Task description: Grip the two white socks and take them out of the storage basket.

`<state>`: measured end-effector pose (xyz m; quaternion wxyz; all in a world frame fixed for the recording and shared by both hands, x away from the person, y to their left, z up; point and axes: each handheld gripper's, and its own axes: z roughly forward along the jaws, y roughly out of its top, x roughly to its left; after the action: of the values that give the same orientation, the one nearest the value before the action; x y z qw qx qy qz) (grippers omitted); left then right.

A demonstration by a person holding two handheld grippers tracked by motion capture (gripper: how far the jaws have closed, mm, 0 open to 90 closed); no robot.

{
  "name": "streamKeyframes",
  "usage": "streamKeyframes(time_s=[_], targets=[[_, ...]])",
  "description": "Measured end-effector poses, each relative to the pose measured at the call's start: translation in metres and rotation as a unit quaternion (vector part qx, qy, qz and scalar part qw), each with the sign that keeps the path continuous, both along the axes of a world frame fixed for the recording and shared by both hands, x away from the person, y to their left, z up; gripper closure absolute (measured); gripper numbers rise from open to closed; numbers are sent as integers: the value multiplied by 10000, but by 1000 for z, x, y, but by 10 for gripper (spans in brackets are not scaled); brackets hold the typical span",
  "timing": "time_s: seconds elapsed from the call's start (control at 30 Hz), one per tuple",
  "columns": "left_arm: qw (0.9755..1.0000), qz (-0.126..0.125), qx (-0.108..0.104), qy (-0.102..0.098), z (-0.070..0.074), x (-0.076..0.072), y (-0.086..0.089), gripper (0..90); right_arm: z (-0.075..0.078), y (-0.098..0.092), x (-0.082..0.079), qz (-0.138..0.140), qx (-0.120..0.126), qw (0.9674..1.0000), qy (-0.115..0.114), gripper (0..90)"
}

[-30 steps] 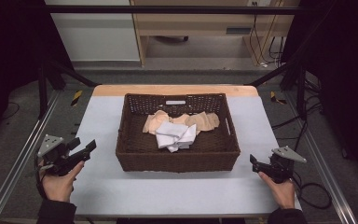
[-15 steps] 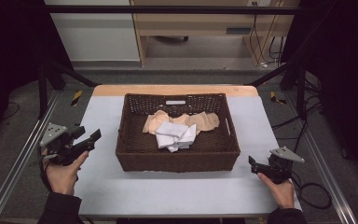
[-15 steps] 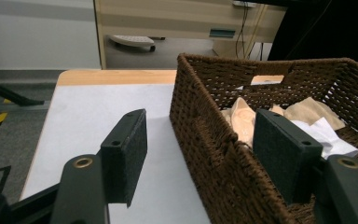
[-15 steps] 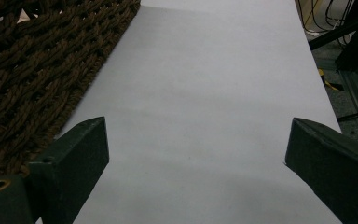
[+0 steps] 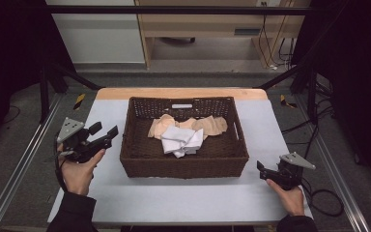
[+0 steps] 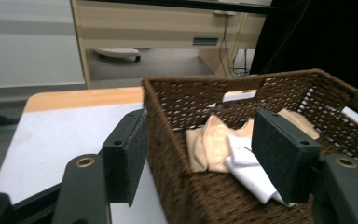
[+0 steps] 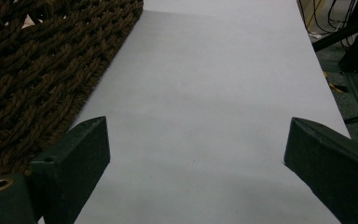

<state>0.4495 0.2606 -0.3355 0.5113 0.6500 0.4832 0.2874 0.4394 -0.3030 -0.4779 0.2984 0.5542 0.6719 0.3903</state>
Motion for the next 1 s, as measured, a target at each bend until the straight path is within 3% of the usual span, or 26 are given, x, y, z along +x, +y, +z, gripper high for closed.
streamKeyframes(time_s=[0.37,0.5,0.73,1.0], targets=[[9995,-222,144,-173,23,10,-38,358,-1,0,0,-44,-80,9999,-81,88],[9991,-287,57,-304,25,15,-50,358,-1,1,0,-33,-87,9999,-66,89],[9986,-365,90,-379,25,25,-68,360,-1,0,0,-32,-105,9999,-85,91],[9985,-457,130,-275,24,39,-82,366,-2,0,0,-32,-118,9999,-96,91]])
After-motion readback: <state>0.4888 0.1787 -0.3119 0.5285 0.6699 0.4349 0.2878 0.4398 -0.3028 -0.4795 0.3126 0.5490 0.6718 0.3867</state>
